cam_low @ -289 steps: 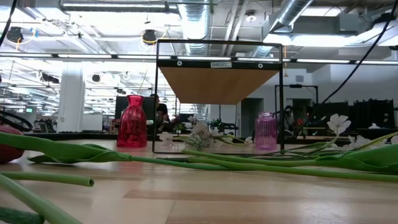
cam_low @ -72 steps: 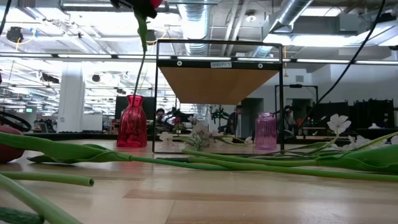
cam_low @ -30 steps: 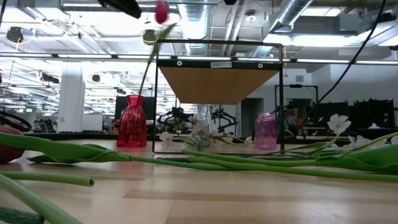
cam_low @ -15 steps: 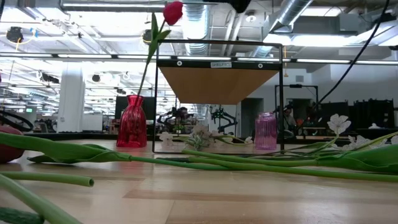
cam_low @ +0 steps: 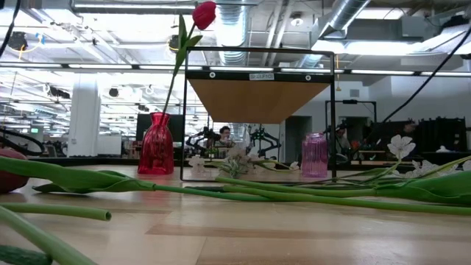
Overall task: Pick and place flowers into a vace then onto a shelf
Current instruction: Put the yellow tulip into the red flower vase
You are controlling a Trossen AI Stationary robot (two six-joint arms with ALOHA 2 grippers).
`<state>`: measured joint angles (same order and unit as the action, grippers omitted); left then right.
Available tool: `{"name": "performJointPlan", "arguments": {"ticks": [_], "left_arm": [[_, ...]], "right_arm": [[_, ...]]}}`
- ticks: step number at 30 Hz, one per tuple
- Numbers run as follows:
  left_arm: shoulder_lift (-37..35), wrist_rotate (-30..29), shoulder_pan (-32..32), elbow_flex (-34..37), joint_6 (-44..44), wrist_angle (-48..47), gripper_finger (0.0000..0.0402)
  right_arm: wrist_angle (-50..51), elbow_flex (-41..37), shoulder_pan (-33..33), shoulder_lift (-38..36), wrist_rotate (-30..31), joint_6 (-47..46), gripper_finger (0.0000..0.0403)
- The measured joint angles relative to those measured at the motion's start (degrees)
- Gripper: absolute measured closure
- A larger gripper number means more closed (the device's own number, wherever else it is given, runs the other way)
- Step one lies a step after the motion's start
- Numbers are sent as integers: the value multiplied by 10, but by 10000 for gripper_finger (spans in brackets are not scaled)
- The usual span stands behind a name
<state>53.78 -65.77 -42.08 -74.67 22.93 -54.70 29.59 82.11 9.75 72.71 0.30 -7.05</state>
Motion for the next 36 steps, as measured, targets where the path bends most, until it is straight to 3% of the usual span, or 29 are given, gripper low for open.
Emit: {"name": "performJointPlan", "arguments": {"ticks": [5,8,12,14,17,20,23,28,33,36], "left_arm": [[-11,-25,-35,8,33,-24,288],[-14,-53,-59,41,60,-22,288],[-10,-63,-76,103,50,61,288],[-4,-29,-67,130,-17,146,288],[2,90,-30,152,-162,295,288],[-2,188,6,152,-247,356,288],[-20,206,36,152,-254,335,288],[-49,270,60,156,-194,255,288],[-76,306,59,200,-198,289,288],[-86,297,58,219,-206,294,288]], "right_arm": [[48,0,10,-8,8,-6,65],[78,0,35,-8,51,-14,65],[83,0,78,-3,96,-15,65],[94,0,102,-3,102,-9,65],[93,-21,134,-7,101,5,65],[77,-74,155,-26,101,-7,65],[33,-135,172,-58,102,-25,65],[-49,-238,210,-105,102,-74,65],[-162,-330,252,-125,105,-124,65],[-236,-374,274,-114,105,-148,65]]}}
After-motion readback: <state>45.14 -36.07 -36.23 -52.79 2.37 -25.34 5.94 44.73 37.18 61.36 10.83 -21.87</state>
